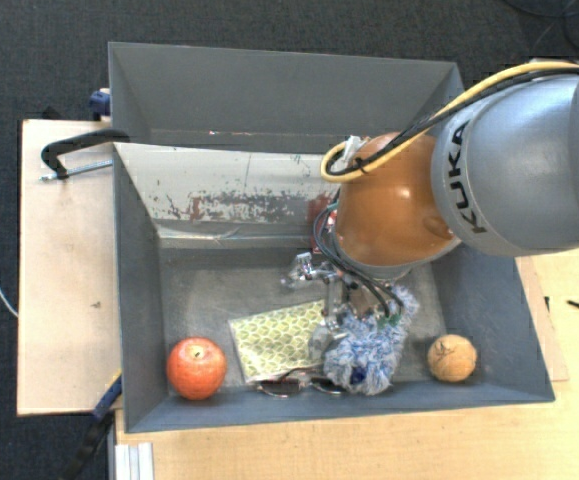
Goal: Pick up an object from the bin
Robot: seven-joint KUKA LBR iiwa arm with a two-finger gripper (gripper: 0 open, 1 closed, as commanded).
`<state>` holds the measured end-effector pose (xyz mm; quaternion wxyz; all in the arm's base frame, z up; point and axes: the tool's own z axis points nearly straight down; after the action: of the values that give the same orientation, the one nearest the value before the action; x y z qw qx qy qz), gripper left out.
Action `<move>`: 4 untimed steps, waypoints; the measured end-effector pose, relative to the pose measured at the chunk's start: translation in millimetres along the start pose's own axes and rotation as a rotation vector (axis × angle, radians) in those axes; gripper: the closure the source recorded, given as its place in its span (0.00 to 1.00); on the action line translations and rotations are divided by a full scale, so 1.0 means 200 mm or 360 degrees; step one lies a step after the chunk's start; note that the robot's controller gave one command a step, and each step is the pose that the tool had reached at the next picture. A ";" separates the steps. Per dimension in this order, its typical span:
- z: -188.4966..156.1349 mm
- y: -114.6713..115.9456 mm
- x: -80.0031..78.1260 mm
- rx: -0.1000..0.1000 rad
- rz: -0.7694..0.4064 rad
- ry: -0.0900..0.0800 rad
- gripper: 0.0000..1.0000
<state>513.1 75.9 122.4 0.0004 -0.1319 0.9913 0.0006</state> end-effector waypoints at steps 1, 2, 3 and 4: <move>0.19 0.04 0.00 0.0001 -0.0226 -0.0001 0.00; 0.24 0.07 -0.02 0.0004 -0.0111 -0.0017 1.00; 0.24 0.07 -0.02 0.0004 -0.0111 -0.0018 1.00; 0.21 0.07 -0.01 0.0002 -0.0111 -0.0015 1.00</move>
Offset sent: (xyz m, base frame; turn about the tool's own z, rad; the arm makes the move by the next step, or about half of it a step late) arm -0.0052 0.0133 -0.0524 -0.0719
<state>511.5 90.1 79.6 0.0051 -0.1663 0.9861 0.0006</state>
